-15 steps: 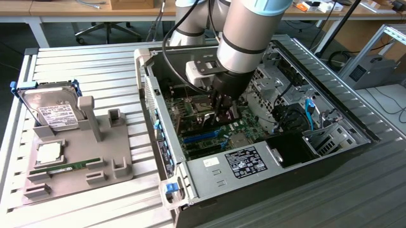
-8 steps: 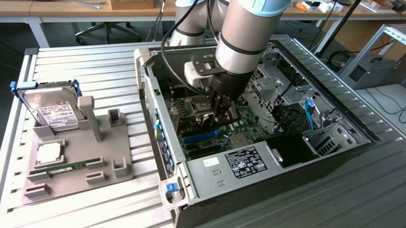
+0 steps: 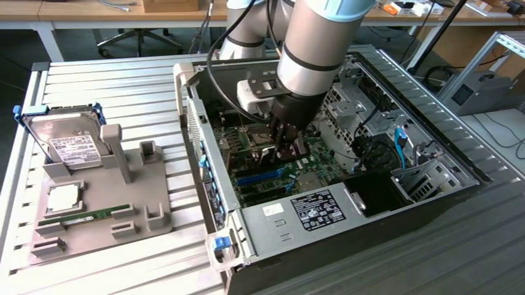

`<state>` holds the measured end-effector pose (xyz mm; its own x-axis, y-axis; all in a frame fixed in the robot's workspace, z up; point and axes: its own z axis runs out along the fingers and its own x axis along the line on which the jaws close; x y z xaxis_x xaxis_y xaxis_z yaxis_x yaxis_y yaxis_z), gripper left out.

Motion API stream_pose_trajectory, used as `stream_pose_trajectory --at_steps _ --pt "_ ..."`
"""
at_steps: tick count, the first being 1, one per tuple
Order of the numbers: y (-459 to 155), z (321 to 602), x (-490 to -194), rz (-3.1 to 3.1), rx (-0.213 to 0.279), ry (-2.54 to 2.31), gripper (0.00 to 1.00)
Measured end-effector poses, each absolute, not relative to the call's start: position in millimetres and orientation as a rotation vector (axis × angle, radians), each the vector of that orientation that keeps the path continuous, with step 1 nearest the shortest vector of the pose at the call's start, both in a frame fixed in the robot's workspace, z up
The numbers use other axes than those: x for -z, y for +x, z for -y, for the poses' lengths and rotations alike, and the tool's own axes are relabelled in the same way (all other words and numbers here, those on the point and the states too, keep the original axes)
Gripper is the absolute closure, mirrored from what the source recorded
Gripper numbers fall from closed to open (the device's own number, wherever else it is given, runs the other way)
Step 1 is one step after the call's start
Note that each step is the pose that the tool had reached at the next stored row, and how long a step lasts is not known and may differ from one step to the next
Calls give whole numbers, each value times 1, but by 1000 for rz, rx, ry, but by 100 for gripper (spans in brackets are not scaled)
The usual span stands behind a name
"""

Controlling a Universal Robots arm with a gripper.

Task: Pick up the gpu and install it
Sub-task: 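Insert the gpu into the slot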

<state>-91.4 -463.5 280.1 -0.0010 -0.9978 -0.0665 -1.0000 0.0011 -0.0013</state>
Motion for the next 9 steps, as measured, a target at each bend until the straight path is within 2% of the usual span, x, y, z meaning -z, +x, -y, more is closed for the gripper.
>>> stream_pose_trajectory --at_steps 9 --pt "-93 465 -280 -2188 -71 -2186 73"
